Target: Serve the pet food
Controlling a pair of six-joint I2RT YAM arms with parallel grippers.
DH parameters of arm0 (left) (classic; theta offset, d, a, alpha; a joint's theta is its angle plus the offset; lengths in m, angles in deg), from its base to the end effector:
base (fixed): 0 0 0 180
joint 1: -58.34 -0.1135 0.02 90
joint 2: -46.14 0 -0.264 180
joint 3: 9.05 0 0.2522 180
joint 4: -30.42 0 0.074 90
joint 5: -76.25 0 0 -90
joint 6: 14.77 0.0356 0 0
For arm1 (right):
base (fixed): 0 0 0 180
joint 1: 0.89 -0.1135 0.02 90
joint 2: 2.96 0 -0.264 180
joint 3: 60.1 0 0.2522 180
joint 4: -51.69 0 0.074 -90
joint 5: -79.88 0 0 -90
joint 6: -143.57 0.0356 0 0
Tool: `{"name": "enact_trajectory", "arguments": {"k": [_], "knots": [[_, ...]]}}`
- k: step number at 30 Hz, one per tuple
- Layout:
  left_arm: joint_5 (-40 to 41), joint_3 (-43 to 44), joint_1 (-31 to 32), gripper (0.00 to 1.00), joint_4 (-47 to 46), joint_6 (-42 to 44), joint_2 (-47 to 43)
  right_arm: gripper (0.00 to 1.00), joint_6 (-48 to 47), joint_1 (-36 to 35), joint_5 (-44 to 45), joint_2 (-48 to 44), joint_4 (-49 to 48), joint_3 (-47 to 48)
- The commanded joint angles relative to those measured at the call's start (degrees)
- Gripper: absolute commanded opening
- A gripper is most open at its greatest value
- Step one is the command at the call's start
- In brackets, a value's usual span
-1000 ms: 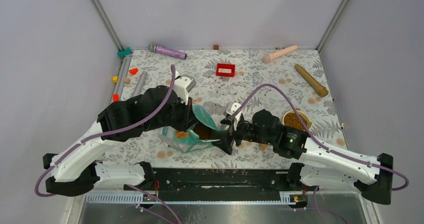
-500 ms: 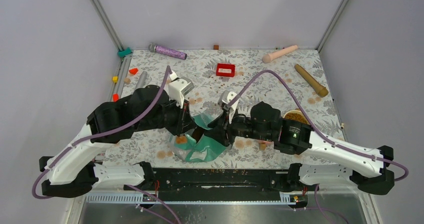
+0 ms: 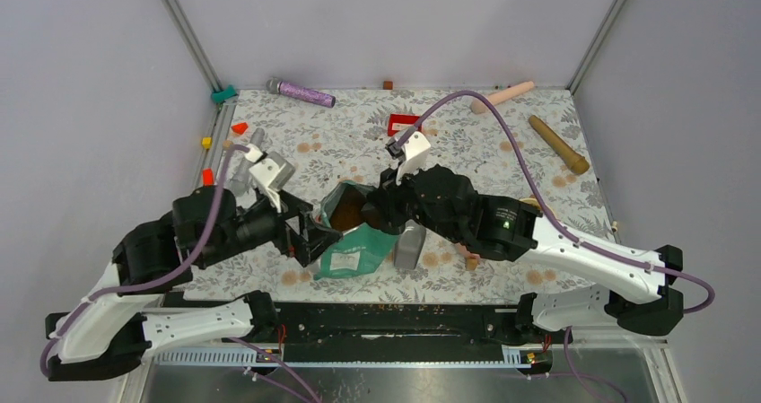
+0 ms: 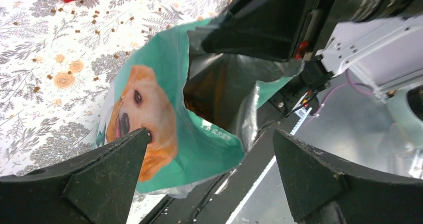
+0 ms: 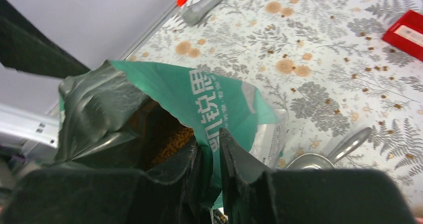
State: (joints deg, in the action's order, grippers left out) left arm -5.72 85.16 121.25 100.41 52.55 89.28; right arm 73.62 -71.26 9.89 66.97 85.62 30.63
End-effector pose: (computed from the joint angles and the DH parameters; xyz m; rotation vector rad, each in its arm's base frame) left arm 0.0450 -0.0771 0.4548 0.5920 1.9070 -0.8651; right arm 0.1021 0.2500 0.4266 -0.5501 1.7781 0.8090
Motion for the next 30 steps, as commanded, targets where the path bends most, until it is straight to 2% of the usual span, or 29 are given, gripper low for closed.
{"name": "enact_trajectory", "arguments": {"k": [1, 6, 7, 13, 16, 18, 22, 26, 28, 30], "knots": [[-0.2, -3.9, 0.2, 0.99, -4.8, 4.9, 1.4, 0.22, 1.2, 0.2, 7.5, 1.5, 3.3, 3.9], [-4.0, -3.6, 0.3, 0.84, -4.9, 6.4, 6.1, 0.24, 2.0, 0.2, 4.5, 1.8, 2.7, 4.2], [-4.3, -2.9, 0.3, 0.79, -4.9, 6.8, 6.9, 0.24, 2.1, 0.2, 4.8, 1.9, 2.7, 4.2], [-0.6, -2.4, 1.3, 0.25, -3.0, 7.9, 7.7, 0.27, 1.5, 0.7, 11.2, 1.5, 4.4, 4.9], [0.7, -4.4, 1.4, 0.16, -0.7, 9.8, 6.7, 0.25, 2.1, 3.8, 10.8, -0.4, 4.9, 4.0], [2.3, -5.1, 1.4, 0.0, 0.5, 9.6, 5.8, 0.23, 2.2, 6.9, 9.0, -2.0, 5.4, 3.1], [2.4, -5.6, 1.4, 0.0, 1.6, 10.3, 2.3, 0.25, 0.0, 12.8, 2.9, -5.2, 7.5, 2.0], [-1.3, -6.0, 1.4, 0.0, -0.3, 13.6, -2.2, 0.41, -11.2, 13.3, -12.8, -10.3, 4.7, -0.9], [-5.1, -6.7, 1.4, 0.0, -1.8, 16.3, -4.0, 0.55, -17.8, 13.3, -23.9, -11.9, 5.7, -0.9], [-9.7, -7.2, 1.4, 0.0, -2.9, 19.4, -5.4, 0.78, -26.4, 13.3, -35.8, -12.1, 11.6, 0.5]]}}
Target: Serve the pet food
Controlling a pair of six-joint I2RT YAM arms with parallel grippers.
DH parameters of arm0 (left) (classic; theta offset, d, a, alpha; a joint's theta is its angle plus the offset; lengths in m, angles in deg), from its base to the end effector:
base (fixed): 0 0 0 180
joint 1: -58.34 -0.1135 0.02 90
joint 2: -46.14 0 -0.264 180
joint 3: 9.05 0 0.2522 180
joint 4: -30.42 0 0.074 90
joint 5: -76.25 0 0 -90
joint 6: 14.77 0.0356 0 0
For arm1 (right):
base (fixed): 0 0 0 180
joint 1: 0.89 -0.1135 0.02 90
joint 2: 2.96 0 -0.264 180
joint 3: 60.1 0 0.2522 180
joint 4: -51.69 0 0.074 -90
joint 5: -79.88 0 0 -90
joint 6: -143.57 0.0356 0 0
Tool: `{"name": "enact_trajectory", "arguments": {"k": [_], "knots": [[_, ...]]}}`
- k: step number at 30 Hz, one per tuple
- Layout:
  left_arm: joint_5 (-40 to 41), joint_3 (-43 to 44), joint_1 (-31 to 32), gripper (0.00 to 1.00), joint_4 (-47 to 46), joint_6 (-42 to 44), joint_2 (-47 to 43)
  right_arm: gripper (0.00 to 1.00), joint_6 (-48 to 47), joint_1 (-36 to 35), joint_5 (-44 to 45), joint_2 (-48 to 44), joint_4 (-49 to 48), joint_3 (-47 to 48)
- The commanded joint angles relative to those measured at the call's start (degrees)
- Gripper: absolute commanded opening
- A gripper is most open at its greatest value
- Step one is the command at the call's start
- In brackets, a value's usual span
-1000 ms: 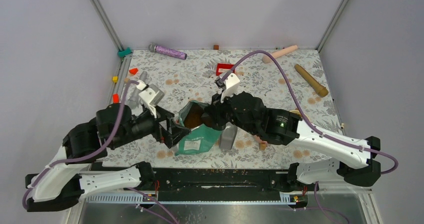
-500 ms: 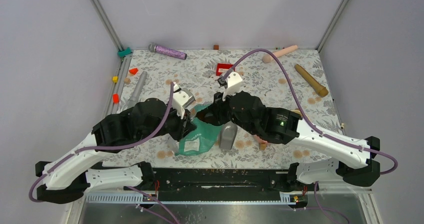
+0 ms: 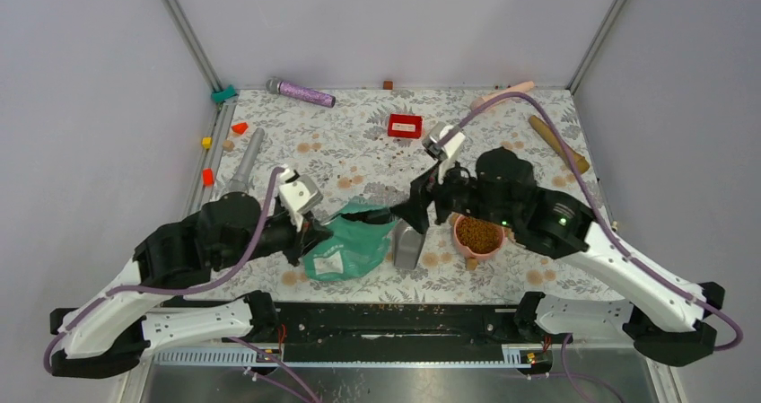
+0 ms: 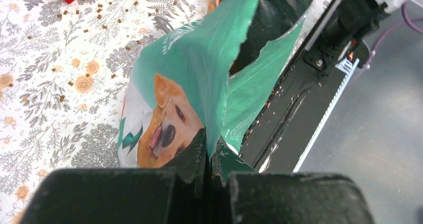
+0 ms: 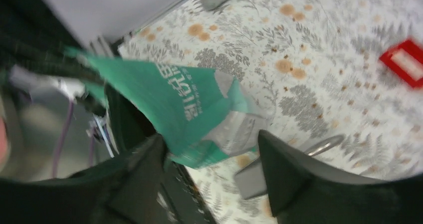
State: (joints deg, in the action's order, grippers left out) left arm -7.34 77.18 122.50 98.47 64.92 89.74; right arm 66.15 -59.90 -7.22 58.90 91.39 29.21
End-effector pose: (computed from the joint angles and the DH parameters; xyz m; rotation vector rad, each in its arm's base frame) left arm 0.0529 -0.1001 0.4194 0.8779 1.8914 -0.7039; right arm 0.1181 0.1931 0.4393 -0.7004 1.7295 0.8414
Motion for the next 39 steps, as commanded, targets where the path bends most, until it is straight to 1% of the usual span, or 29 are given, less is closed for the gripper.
{"name": "enact_trajectory", "arguments": {"k": [1, 2, 3, 6, 8, 10, 11, 13, 15, 17, 19, 21, 22, 24, 25, 26, 27, 28, 29, 31, 32, 33, 34, 36, 38, 39], "knots": [[-10.4, 0.4, 0.2, 0.0, -1.3, 8.6, -6.4, 0.9, -24.4, 1.9, -22.9, -3.9, 9.2, 2.7], [-12.8, 0.1, 0.2, 0.0, -1.6, 9.8, -7.0, 0.98, -29.9, 2.0, -25.4, -3.8, 12.0, 3.1], [-14.4, -0.1, 0.2, 0.0, -1.7, 11.9, -7.6, 0.99, -34.7, 2.0, -26.5, -3.9, 13.7, 2.8], [-16.4, -0.2, 0.2, 0.0, -2.0, 13.8, -8.6, 0.99, -44.6, 2.0, -27.4, -4.0, 14.6, 1.4], [-15.0, 0.0, 0.2, 0.0, -2.0, 13.8, -8.7, 1.0, -51.2, 2.0, -31.1, -2.6, 19.1, 2.5], [-14.5, -0.2, 0.2, 0.0, -1.8, 13.8, -8.5, 0.99, -54.3, 2.0, -34.4, -0.9, 21.8, 4.1], [-14.7, -0.3, 0.2, 0.0, -1.9, 13.8, -8.5, 0.99, -52.5, 2.0, -35.3, -0.3, 20.4, 4.2], [-14.4, -0.6, 0.2, 0.0, -2.3, 13.7, -8.6, 0.99, -46.6, 2.0, -37.4, 0.0, 12.6, 2.4], [-13.7, -0.7, 0.2, 0.0, -2.7, 13.5, -8.7, 0.99, -40.4, 1.8, -41.6, 0.4, 4.3, 0.0], [-13.2, -0.7, 0.2, 0.0, -2.7, 13.3, -8.9, 0.99, -36.3, 0.5, -43.3, 0.8, -0.5, -1.4], [-13.3, -0.6, 0.2, 0.0, -2.7, 13.2, -9.2, 0.99, -34.5, -2.5, -40.2, 0.8, -4.6, -3.2], [-13.2, -0.9, 0.2, 0.0, -3.0, 13.1, -9.5, 0.98, -35.3, -5.3, -35.8, 1.5, -6.5, -3.3], [-12.9, -1.1, 0.2, 0.0, -3.2, 13.0, -9.6, 0.96, -35.3, -6.2, -34.9, 2.2, -6.4, -2.8], [-12.4, -1.1, 0.2, 0.0, -3.3, 12.8, -9.3, 0.86, -33.6, -6.8, -34.3, 4.1, -5.3, -0.8], [-12.0, -0.9, 0.2, 0.0, -3.1, 12.7, -9.1, 0.77, -32.3, -6.8, -33.3, 4.9, -4.9, 0.0], [-11.8, -0.6, 0.2, 0.0, -2.7, 12.3, -8.9, 0.58, -30.8, -6.9, -31.4, 5.4, -4.6, 0.6], [-11.5, -0.4, 0.2, 0.0, -2.1, 12.1, -8.8, 0.34, -29.8, -6.8, -28.8, 5.5, -4.8, 0.9], [-11.0, -0.2, 0.2, 0.02, -1.4, 11.7, -8.7, 0.14, -29.4, -6.8, -26.2, 5.3, -4.9, 0.8], [-10.3, -0.1, 0.2, 0.13, -0.6, 11.0, -8.9, 0.01, -29.3, -6.8, -23.6, 4.6, -5.0, 0.6], [-10.1, -0.5, 0.2, 0.46, 1.4, 10.6, -9.6, 0.0, -29.2, -6.8, -18.0, 2.1, -5.8, -0.4], [-10.9, -1.2, 0.2, 0.59, 2.2, 10.6, -10.1, 0.0, -29.4, -6.8, -15.7, 0.6, -5.5, -0.8], [-11.9, -2.1, 0.2, 0.65, 2.8, 10.6, -10.8, 0.0, -29.4, -6.8, -13.8, -0.9, -5.2, -1.2], [-12.7, -3.0, 0.2, 0.67, 3.2, 9.2, -11.3, 0.0, -29.4, -6.7, -12.4, -2.5, -5.0, -1.6], [-15.0, -4.8, 0.2, 0.69, 3.6, 9.4, -12.0, 0.0, -28.4, -6.4, -9.7, -5.3, -4.4, -1.7], [-16.0, -6.1, 0.2, 0.69, 2.6, 9.8, -11.9, 0.0, -26.2, -5.8, -8.8, -6.5, -2.0, -0.4], [-16.5, -6.2, 0.2, 0.65, 1.9, 9.9, -11.5, 0.0, -24.9, -5.4, -8.6, -6.6, -0.1, 1.5]]}}
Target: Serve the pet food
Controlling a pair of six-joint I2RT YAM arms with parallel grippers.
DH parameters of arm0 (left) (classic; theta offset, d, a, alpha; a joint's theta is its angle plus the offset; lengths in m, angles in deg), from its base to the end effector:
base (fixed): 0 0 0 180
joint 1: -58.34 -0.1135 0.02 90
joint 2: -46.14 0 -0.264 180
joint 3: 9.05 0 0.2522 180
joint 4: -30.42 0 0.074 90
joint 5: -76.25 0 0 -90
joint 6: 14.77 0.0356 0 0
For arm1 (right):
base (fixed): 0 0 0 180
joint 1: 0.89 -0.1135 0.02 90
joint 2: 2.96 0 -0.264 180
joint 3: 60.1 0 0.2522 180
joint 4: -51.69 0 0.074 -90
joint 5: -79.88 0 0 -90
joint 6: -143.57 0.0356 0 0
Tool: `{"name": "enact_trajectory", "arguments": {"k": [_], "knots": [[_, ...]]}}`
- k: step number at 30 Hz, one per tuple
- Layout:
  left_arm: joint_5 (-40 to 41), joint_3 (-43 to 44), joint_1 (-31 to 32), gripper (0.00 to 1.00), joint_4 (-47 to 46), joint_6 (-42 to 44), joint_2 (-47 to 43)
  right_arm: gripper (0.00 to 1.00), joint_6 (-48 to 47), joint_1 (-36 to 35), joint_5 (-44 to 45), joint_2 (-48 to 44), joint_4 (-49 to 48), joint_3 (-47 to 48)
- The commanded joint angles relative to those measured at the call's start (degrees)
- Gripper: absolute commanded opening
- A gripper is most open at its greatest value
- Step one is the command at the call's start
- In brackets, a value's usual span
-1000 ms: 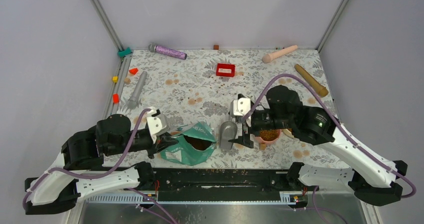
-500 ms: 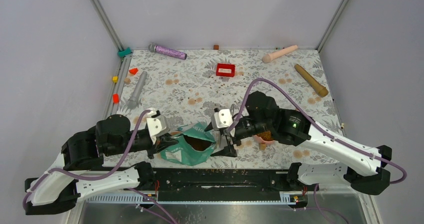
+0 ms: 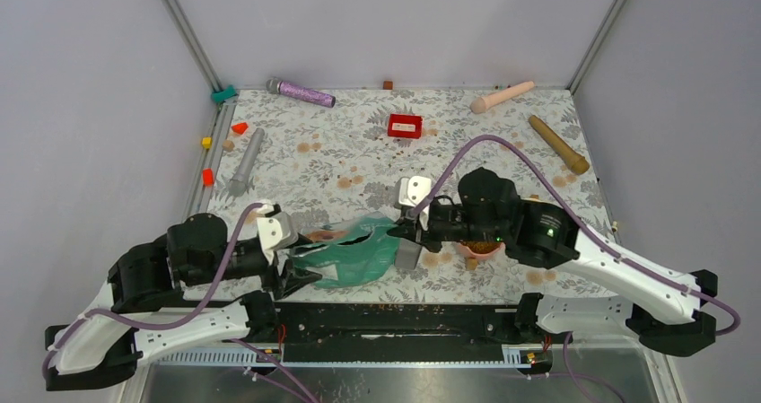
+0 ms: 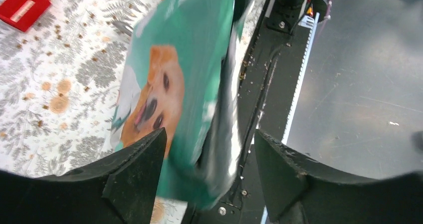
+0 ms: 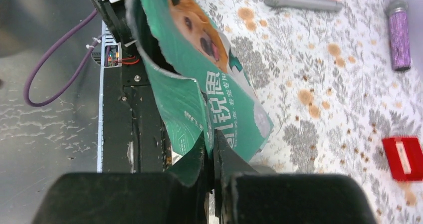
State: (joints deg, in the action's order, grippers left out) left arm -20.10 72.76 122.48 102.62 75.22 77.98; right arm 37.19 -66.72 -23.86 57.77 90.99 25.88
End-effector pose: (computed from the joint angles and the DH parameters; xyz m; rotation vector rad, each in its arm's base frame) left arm 0.0223 -0.0550 0.4045 1.1541 1.6984 -0.8283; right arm 0.0841 0.2082 0.4250 -1.3692 1.3004 0.8196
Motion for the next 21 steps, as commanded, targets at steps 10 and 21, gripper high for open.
{"name": "enact_trajectory", "arguments": {"k": [10, 21], "knots": [[-4.9, -0.8, 0.2, 0.0, -11.5, 3.4, 2.7, 0.0, 9.7, 6.3, 6.9, -4.3, 6.1, 7.3], [6.1, -11.9, 0.1, 0.0, -26.0, 0.6, -7.9, 0.39, -3.7, 7.1, -0.2, -1.9, 12.4, 5.3]]}}
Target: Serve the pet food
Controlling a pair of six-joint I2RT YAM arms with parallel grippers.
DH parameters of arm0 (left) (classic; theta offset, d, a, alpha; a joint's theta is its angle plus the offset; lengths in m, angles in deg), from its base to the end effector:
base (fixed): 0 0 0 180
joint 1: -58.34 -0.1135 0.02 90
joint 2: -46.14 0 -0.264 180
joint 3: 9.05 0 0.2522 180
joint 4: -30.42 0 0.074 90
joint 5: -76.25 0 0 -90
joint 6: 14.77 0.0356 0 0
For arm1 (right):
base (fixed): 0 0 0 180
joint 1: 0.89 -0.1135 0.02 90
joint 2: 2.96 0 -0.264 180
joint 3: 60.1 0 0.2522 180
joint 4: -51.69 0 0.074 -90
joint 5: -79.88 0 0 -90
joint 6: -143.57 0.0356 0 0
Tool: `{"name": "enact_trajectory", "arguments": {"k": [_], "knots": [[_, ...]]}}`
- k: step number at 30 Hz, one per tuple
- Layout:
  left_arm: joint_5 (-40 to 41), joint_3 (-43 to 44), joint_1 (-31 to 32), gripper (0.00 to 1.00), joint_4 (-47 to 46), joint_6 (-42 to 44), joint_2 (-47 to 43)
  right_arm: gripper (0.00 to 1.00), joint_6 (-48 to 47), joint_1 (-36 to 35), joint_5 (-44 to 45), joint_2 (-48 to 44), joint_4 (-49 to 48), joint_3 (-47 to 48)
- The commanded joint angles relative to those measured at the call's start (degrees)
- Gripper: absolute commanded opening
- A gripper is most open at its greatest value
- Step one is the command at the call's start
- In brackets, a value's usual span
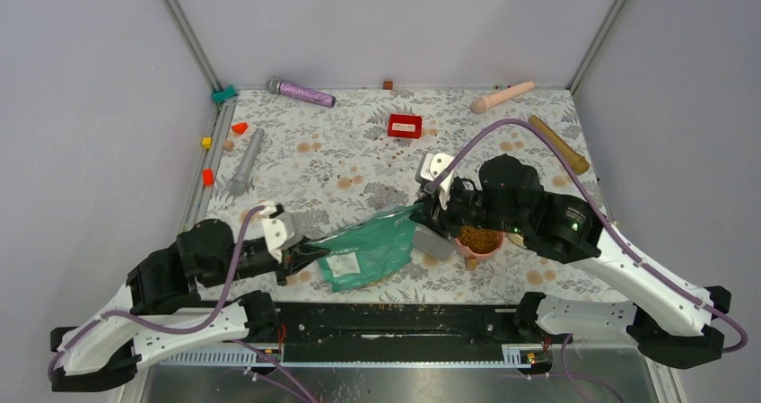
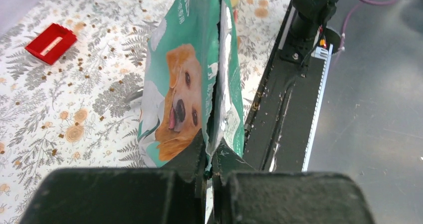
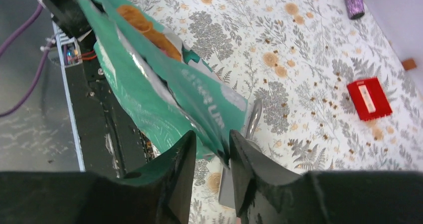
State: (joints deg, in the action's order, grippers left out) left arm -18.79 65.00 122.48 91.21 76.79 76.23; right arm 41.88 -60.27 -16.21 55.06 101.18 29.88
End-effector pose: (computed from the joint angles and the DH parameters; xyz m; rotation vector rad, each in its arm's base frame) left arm 0.0312 -0.0715 0.3892 1.1102 1.6021 -0.8243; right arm 0.0978 0.1727 0.4380 -1.1823 1.5260 0.6653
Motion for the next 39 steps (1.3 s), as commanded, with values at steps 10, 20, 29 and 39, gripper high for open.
{"name": "enact_trajectory", "arguments": {"k": [10, 20, 29, 39], "knots": [[1.8, -4.7, -0.1, 0.0, -13.8, -0.5, -6.8, 0.54, -14.0, 0.5, -16.0, 6.9, 0.5, 6.2], [4.6, -6.9, -0.7, 0.0, -14.9, -1.1, -8.8, 0.3, -15.3, 0.5, -19.4, 4.7, 2.5, 6.2], [2.7, -7.1, -3.1, 0.0, -15.0, -1.3, -8.3, 0.02, -13.5, 0.5, -15.9, 4.9, 7.0, 10.2], [0.3, -6.9, -4.8, 0.0, -15.0, -1.3, -7.2, 0.31, -13.6, -1.3, -19.3, 12.1, 14.1, 18.4]]}}
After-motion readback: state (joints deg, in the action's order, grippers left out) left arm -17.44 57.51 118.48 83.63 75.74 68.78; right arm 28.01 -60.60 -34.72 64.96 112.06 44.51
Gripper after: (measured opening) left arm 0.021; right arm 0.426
